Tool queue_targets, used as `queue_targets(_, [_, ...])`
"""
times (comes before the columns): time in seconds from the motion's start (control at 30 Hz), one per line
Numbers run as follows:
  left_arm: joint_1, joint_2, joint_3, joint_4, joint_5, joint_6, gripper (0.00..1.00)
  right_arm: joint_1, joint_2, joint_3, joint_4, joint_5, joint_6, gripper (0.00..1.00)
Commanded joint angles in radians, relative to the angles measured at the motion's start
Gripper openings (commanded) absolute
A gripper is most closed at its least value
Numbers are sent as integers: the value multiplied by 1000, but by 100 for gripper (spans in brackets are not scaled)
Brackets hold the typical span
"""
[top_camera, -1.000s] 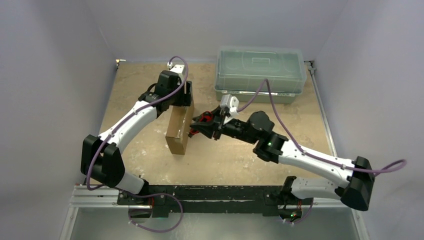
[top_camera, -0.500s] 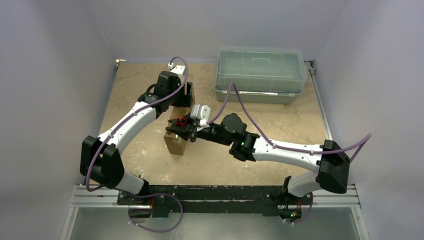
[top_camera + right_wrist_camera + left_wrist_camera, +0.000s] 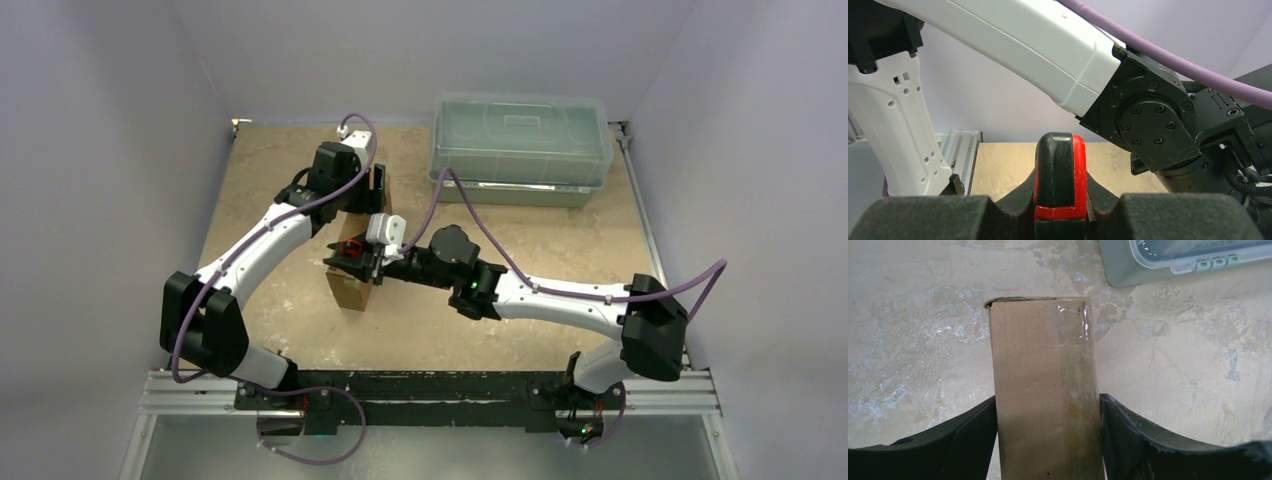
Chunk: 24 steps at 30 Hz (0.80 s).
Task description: Unpack the express box
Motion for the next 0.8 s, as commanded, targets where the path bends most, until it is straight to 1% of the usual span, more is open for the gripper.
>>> queue_targets(0.0, [6, -19, -17, -18, 44, 3, 67, 3, 5, 67, 23, -22, -37, 0])
queue_targets(0.53, [14, -24, -18, -15, 56, 7, 67, 3, 51, 107, -47, -47, -70, 0])
queue_targets(0.77, [18, -26, -18, -14, 62, 6, 66, 3, 61, 108, -46, -47, -64, 0])
